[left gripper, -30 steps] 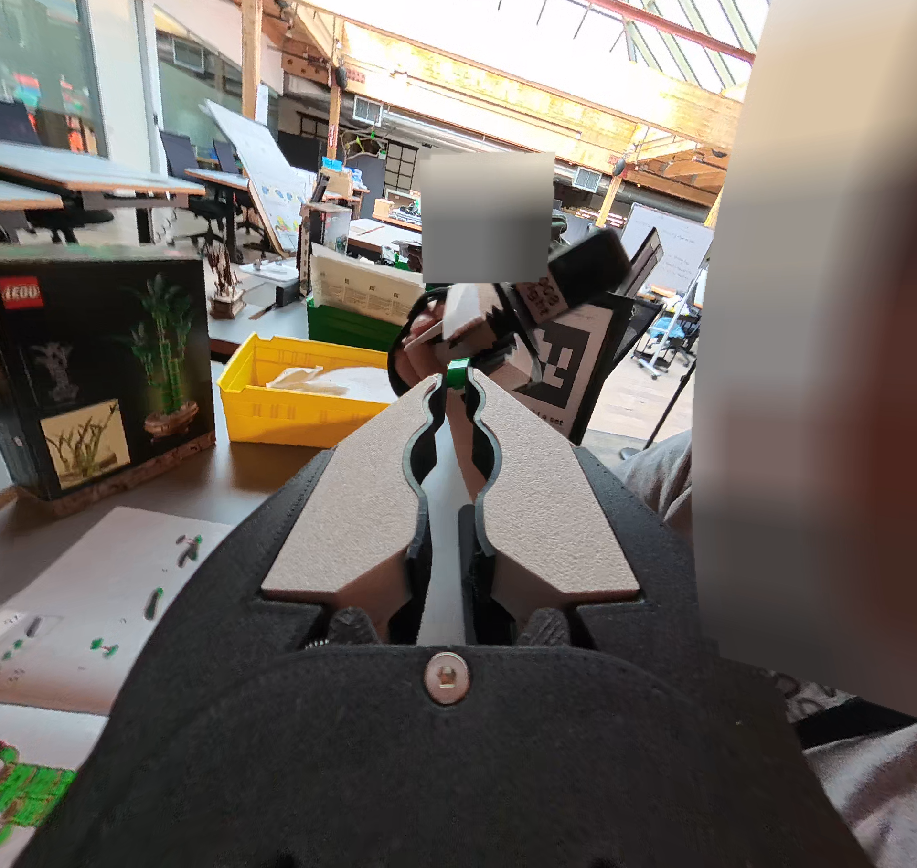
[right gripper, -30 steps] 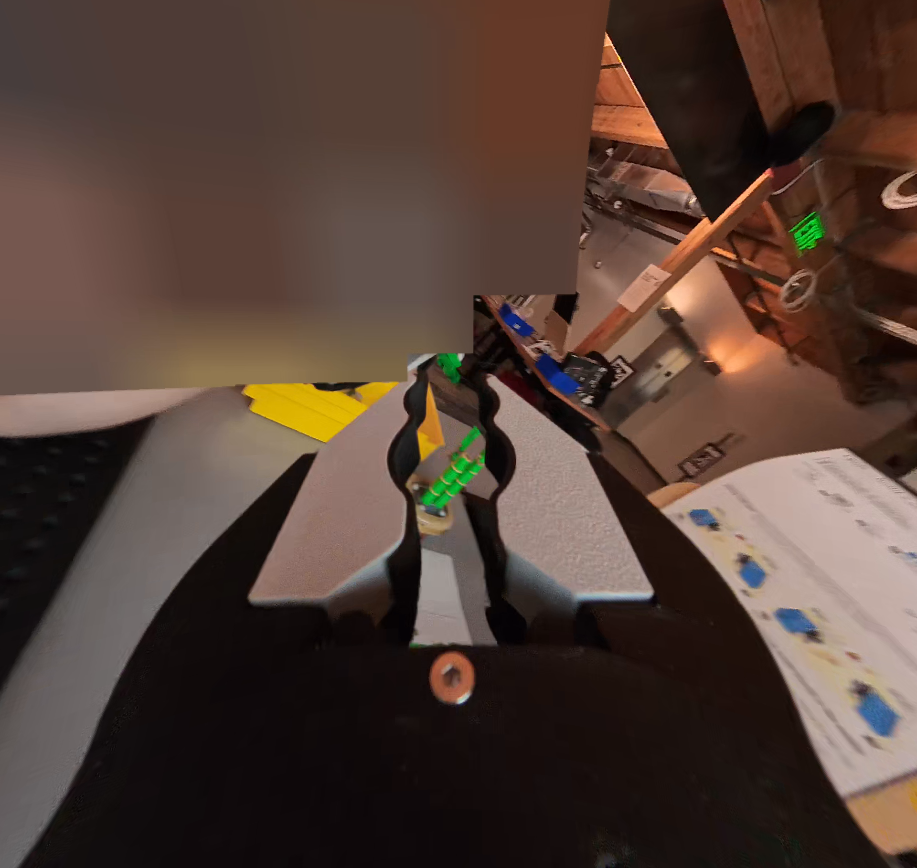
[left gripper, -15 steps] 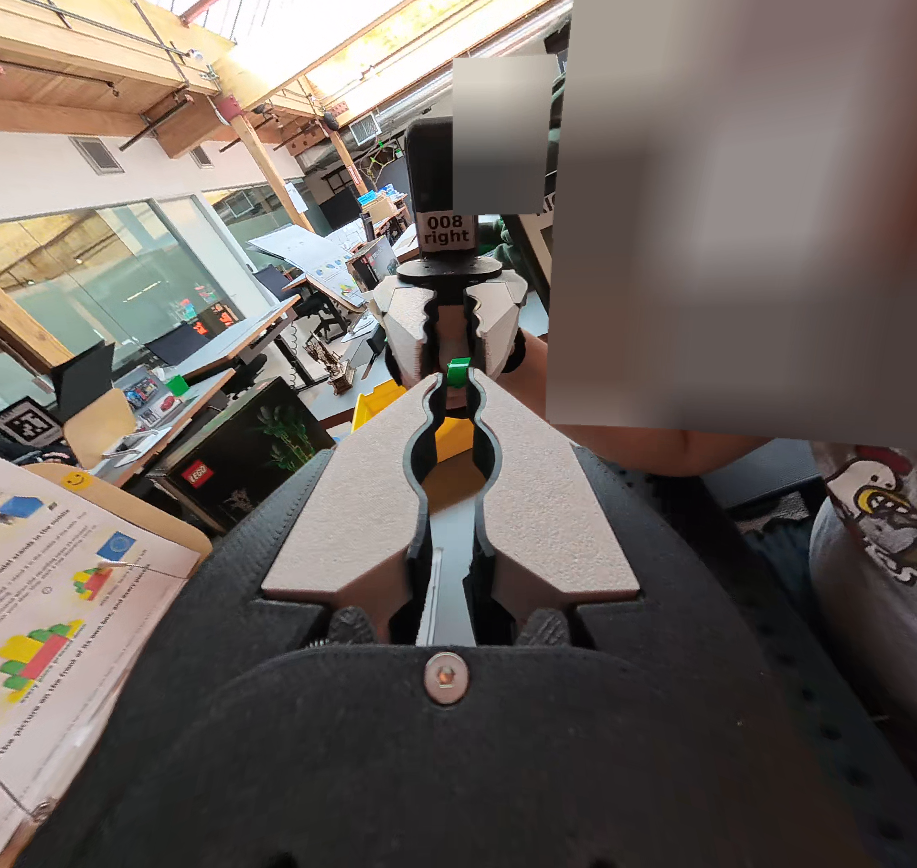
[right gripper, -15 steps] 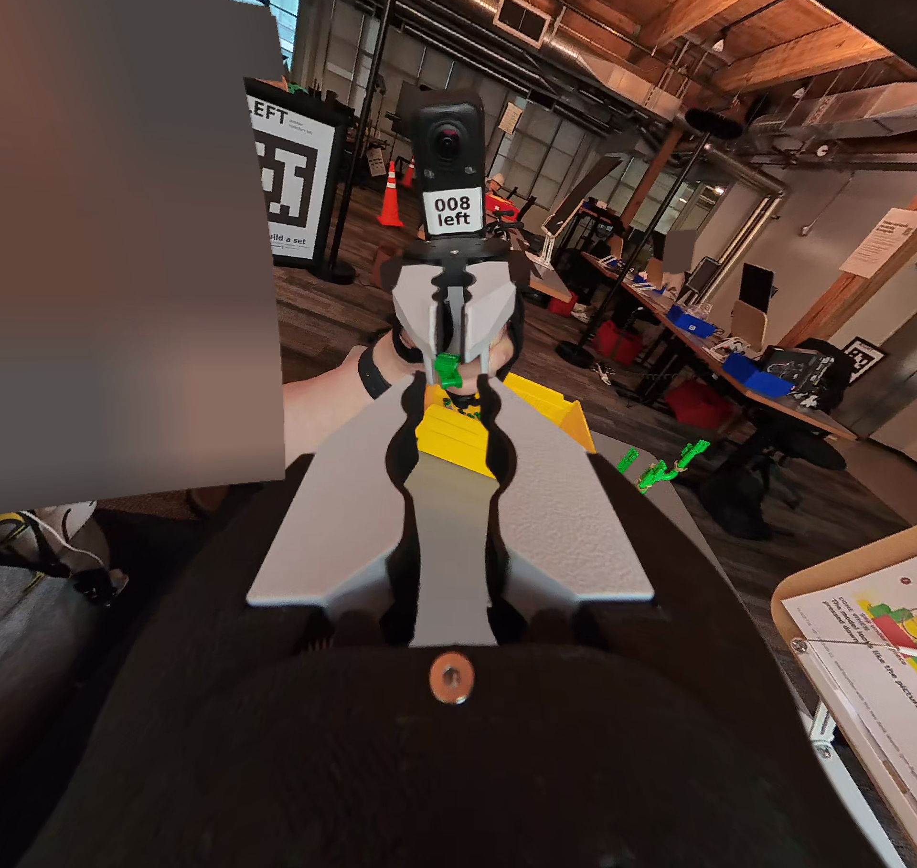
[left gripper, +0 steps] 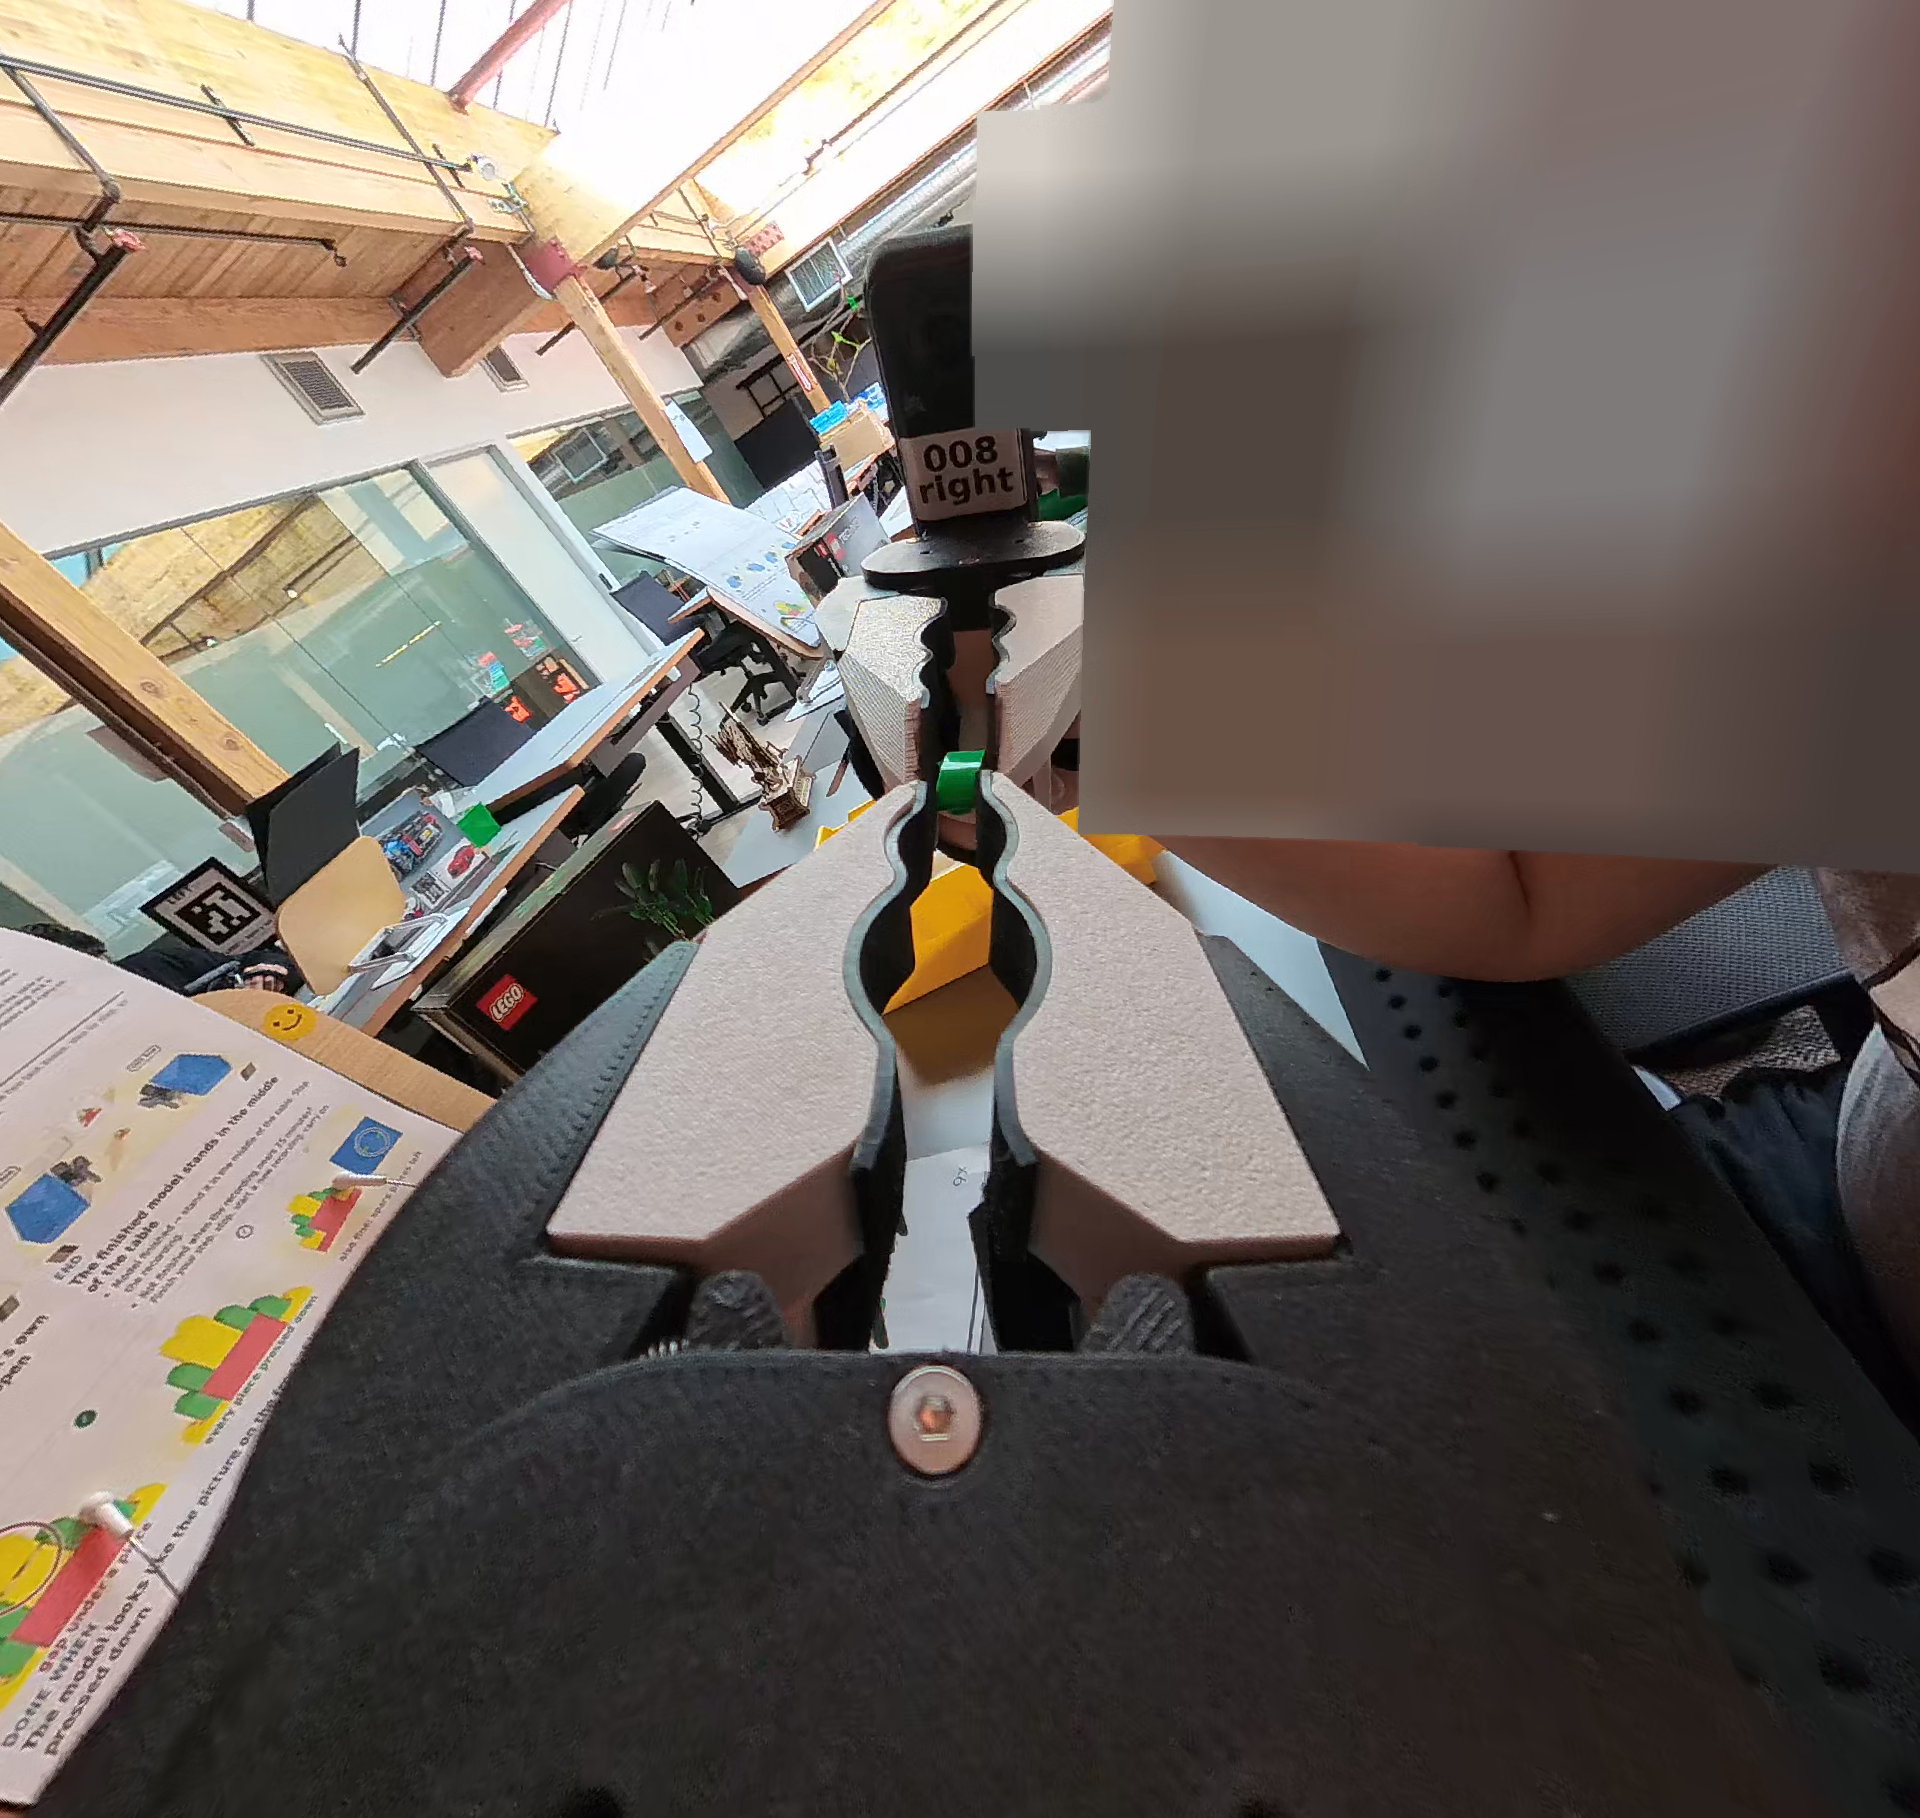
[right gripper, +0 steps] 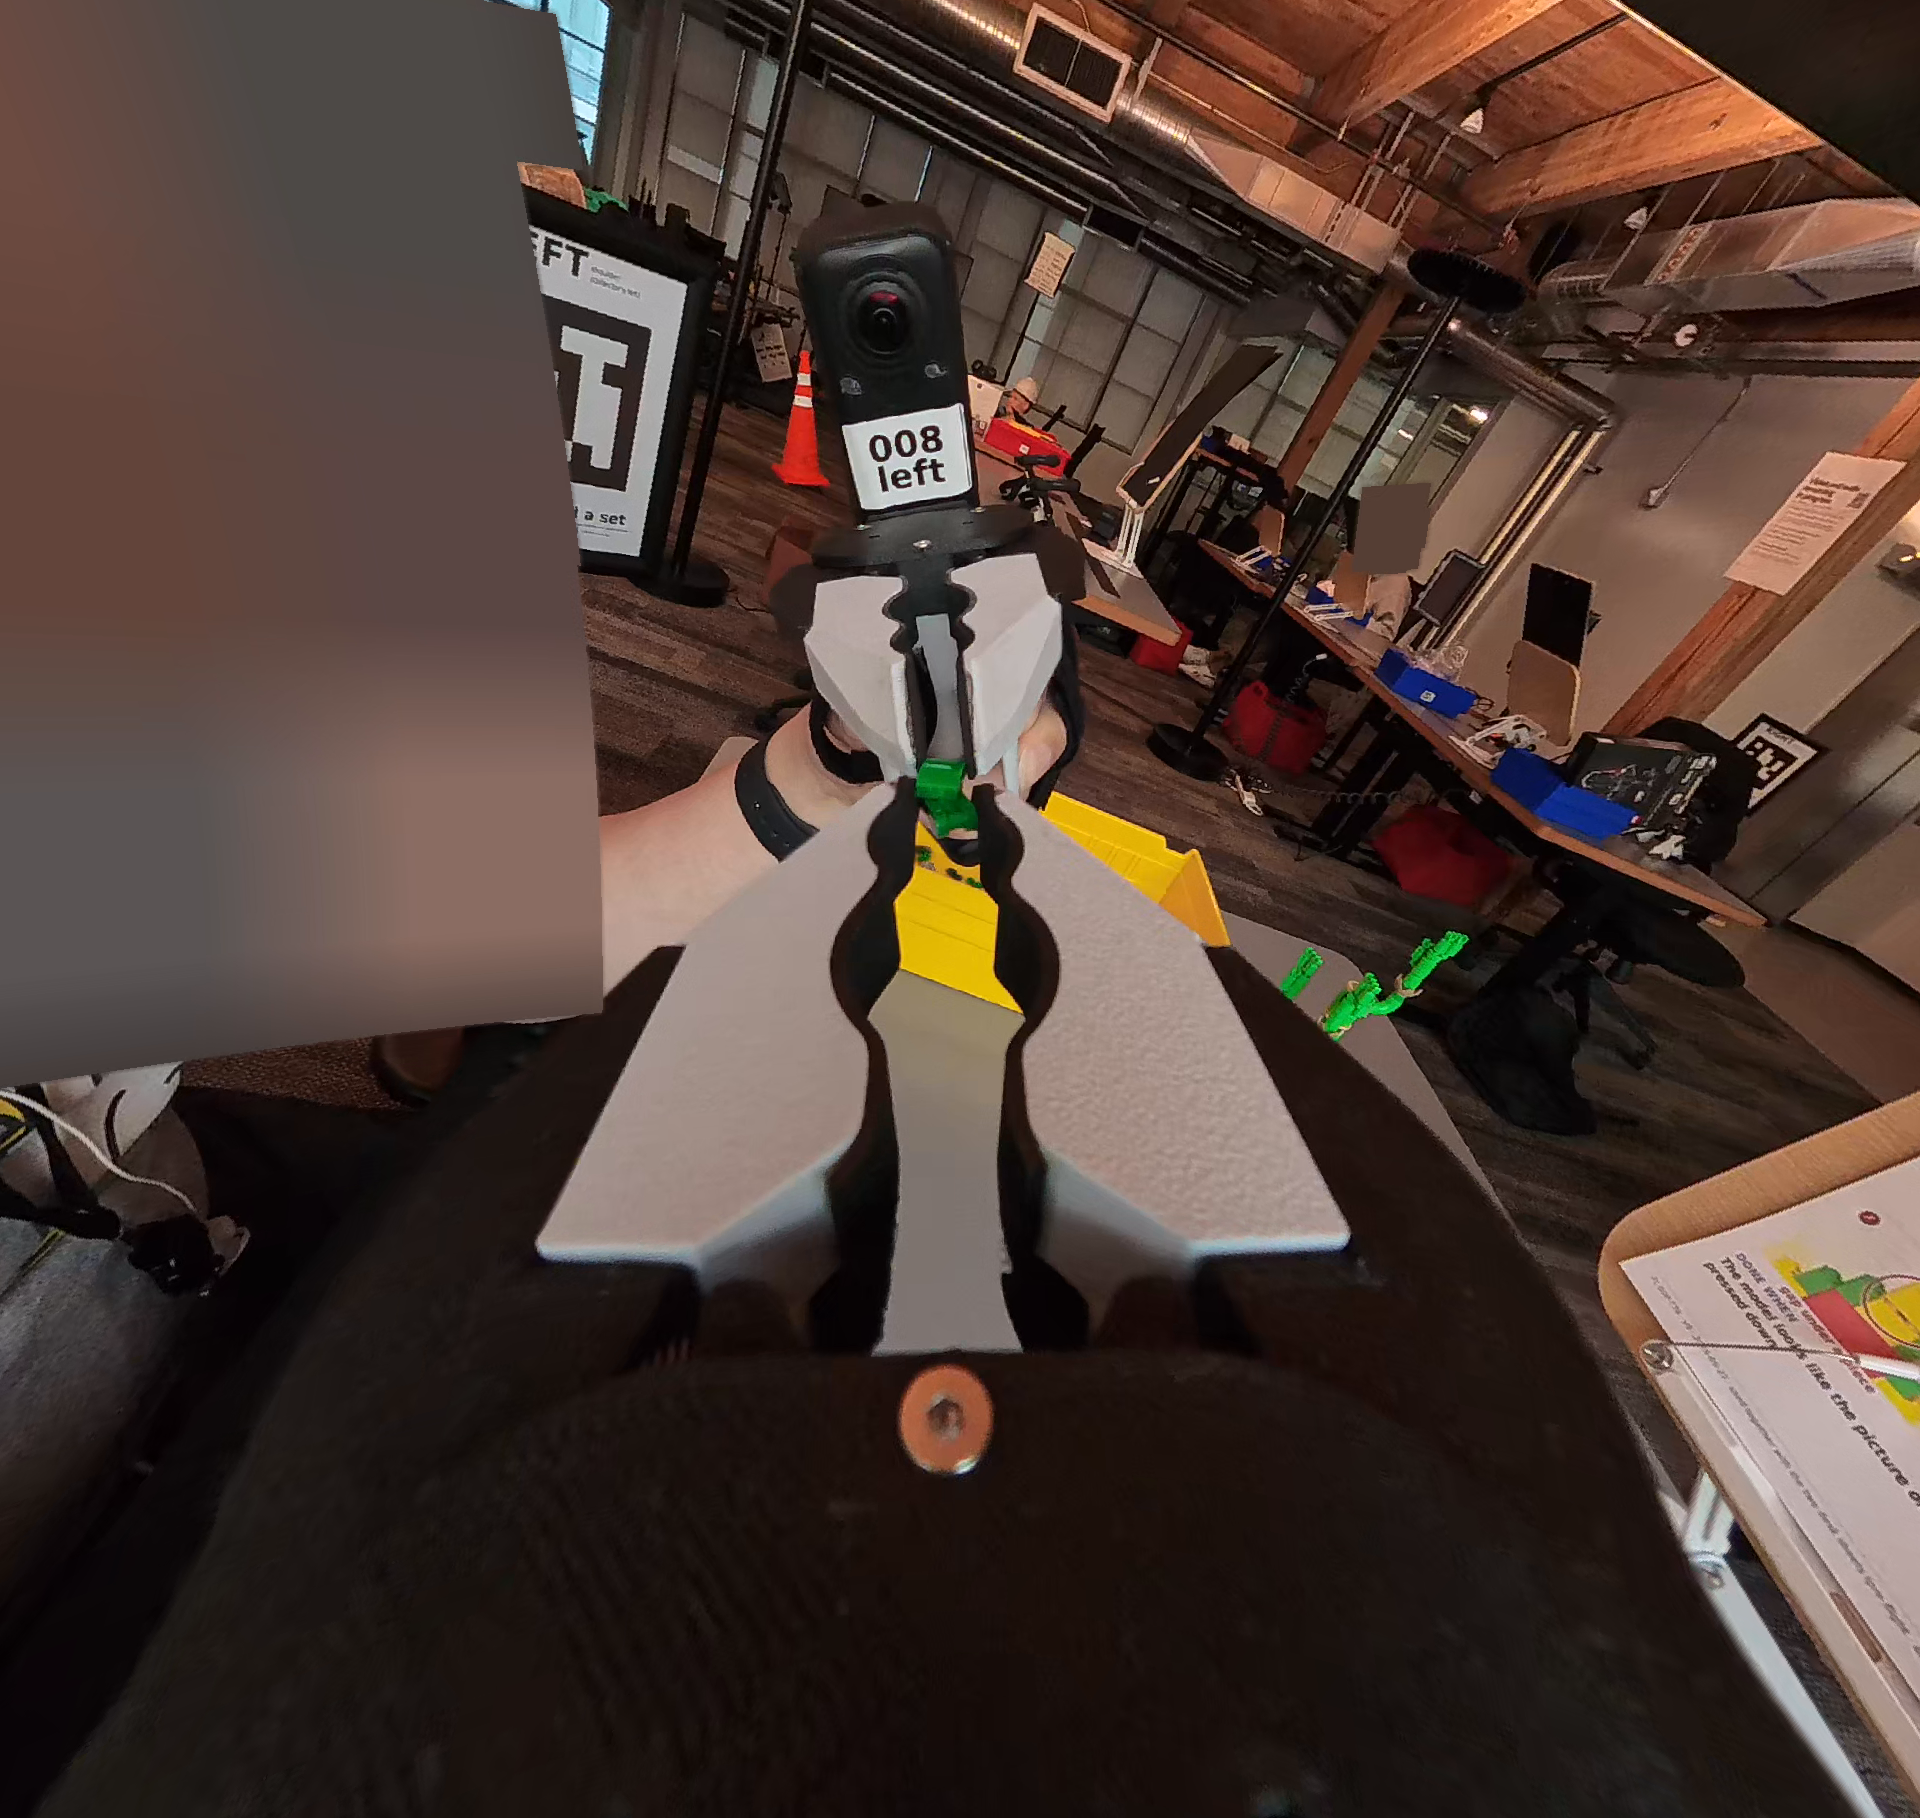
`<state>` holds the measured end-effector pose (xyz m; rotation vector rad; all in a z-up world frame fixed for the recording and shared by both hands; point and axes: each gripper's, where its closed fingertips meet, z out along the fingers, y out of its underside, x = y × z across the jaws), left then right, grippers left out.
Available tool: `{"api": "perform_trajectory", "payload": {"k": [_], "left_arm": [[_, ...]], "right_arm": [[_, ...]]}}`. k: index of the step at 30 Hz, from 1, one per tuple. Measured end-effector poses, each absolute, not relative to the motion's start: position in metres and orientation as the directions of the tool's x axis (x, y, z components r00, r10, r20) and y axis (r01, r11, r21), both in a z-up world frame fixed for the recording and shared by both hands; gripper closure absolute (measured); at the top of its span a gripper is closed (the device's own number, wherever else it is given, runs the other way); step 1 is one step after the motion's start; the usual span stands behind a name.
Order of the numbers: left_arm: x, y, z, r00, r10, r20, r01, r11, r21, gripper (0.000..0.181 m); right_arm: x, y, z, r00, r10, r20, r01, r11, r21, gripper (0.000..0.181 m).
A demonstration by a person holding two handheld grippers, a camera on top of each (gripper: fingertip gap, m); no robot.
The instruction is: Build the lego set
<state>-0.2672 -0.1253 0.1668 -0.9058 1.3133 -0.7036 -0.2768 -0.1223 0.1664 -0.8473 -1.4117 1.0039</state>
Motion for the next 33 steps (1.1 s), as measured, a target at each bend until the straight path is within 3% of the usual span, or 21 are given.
{"api": "perform_trajectory", "payload": {"k": [14, 16, 24, 33], "left_arm": [[-0.266, -0.126, 0.169, 0.141, -0.866, -0.479, -0.042, 0.479, -0.877, 0.176], [-0.267, -0.126, 0.171, 0.143, -0.877, -0.458, -0.025, 0.46, -0.888, 0.176], [-0.268, -0.112, 0.174, 0.103, -0.981, -0.162, 0.041, 0.167, -0.985, 0.176], [-0.267, -0.108, 0.169, 0.094, -0.985, -0.148, 0.028, 0.151, -0.988, 0.176]], "right_arm": [[-0.276, -0.123, 0.169, -0.093, 0.91, 0.404, -0.092, 0.396, -0.914, 0.171], [-0.275, -0.119, 0.169, -0.077, 0.911, 0.405, -0.085, 0.399, -0.913, 0.164], [-0.269, -0.111, 0.169, -0.197, 0.963, 0.185, -0.125, 0.163, -0.979, 0.164], [-0.267, -0.103, 0.169, -0.222, 0.966, 0.134, -0.148, 0.103, -0.984, 0.17]]}}
